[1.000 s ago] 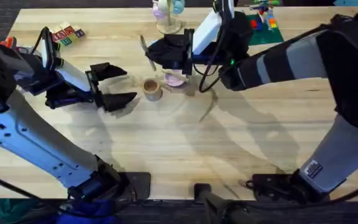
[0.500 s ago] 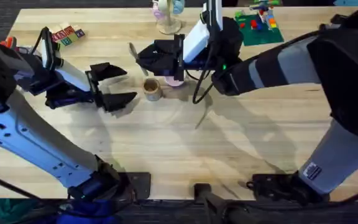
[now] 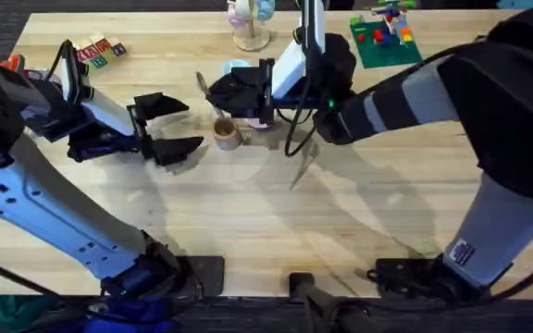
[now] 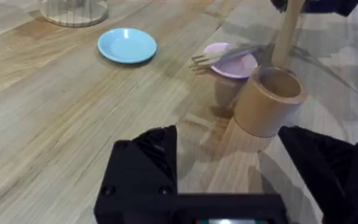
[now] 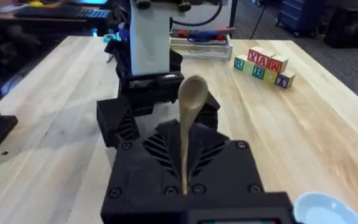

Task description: Pick up a utensil and set it on the pink plate, then put the other utensil in the container.

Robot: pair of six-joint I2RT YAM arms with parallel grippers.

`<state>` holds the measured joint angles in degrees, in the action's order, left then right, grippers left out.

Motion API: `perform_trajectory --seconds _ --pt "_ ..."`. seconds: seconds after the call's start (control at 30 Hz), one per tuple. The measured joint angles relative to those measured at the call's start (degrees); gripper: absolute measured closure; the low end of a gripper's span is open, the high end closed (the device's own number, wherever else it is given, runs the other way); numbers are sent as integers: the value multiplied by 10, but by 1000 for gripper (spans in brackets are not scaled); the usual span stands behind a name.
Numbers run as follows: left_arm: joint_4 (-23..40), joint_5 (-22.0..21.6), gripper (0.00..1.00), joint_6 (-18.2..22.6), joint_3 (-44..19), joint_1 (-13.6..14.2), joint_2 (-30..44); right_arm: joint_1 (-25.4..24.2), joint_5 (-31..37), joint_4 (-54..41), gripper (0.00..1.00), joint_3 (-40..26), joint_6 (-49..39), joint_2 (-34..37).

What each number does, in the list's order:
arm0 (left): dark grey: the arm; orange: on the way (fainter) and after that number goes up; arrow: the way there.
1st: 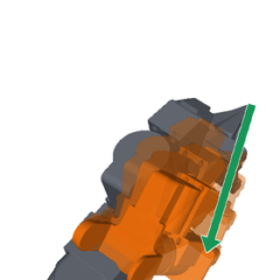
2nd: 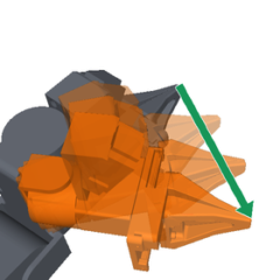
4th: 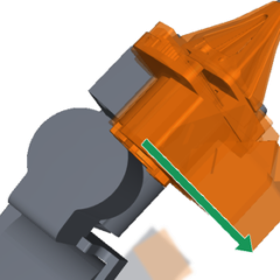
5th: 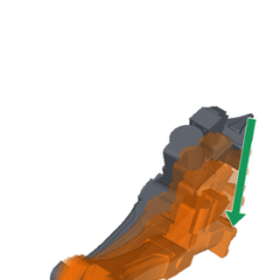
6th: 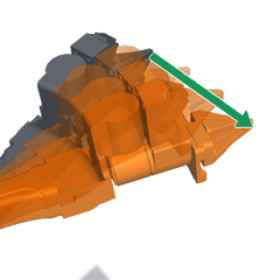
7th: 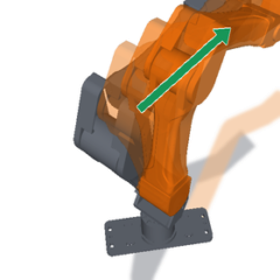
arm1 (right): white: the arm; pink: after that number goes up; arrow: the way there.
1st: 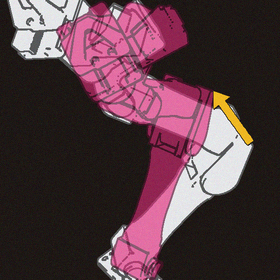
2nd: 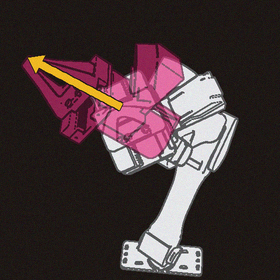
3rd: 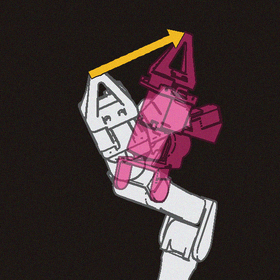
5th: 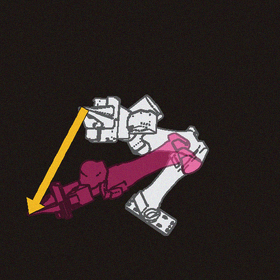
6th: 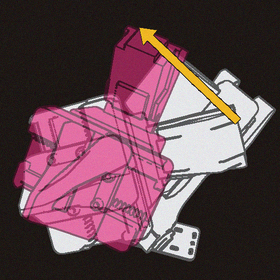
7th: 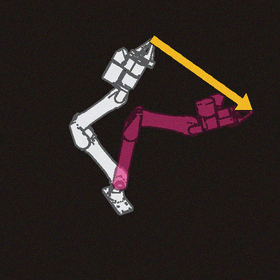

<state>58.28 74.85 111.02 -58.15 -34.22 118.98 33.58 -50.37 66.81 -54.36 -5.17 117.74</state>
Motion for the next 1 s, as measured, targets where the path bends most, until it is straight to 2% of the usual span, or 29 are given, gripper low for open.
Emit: perform_trajectory --seconds 0.5,1.0 --pt "0 0 8 0 0 0 0 0 0 -77 968 2 0 24" --pt "0 2 8 0 0 0 0 0 0 -108 968 3 -13 24"
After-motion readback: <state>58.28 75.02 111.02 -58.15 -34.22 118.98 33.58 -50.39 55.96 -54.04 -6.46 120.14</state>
